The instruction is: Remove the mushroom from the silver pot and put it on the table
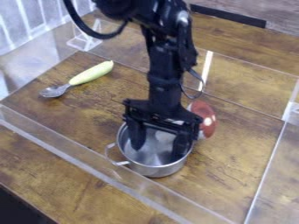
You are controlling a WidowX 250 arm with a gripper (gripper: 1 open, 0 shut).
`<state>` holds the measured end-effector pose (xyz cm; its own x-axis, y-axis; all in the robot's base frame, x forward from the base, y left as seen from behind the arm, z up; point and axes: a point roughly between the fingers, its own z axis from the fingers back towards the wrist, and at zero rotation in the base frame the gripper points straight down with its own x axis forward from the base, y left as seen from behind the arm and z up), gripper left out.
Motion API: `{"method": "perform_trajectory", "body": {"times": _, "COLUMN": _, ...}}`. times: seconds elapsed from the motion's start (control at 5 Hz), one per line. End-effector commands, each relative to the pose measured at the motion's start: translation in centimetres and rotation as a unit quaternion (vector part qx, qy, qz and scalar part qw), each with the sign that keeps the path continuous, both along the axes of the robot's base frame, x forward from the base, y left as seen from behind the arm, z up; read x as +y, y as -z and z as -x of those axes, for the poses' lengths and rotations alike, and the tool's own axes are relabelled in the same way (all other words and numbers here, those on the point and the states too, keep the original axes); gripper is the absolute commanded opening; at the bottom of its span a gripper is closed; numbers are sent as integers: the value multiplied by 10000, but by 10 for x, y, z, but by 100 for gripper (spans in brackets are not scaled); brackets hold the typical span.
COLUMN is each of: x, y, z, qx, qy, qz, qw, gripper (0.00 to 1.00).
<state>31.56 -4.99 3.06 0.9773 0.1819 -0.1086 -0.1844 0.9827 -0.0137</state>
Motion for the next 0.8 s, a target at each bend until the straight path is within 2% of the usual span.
{"method": "perform_trajectory", "body": {"times": 0.0, "x": -5, "y": -13, "z": -14, "qx": -264, "qy": 45, "qz": 44, "qw": 9996, "gripper": 100}}
{"method": "perform_trajectory", "body": {"times": 0.2, "x": -2, "y": -12, "z": -16, "qx": -266, "qy": 0, "qz": 38, "qw": 9996, "gripper": 0}}
{"method": "perform_trajectory", "body": {"times": 0.4, "x": -11, "y": -9, "z": -17, "qx": -271, "qy": 103, "qz": 30, "qw": 9996, "gripper": 0}}
{"method": "perform_trajectory", "body": {"times": 0.6, "x": -18, "y": -16, "z": -15, "qx": -336, "qy": 259, "qz": -24, "qw": 9991, "gripper": 0}}
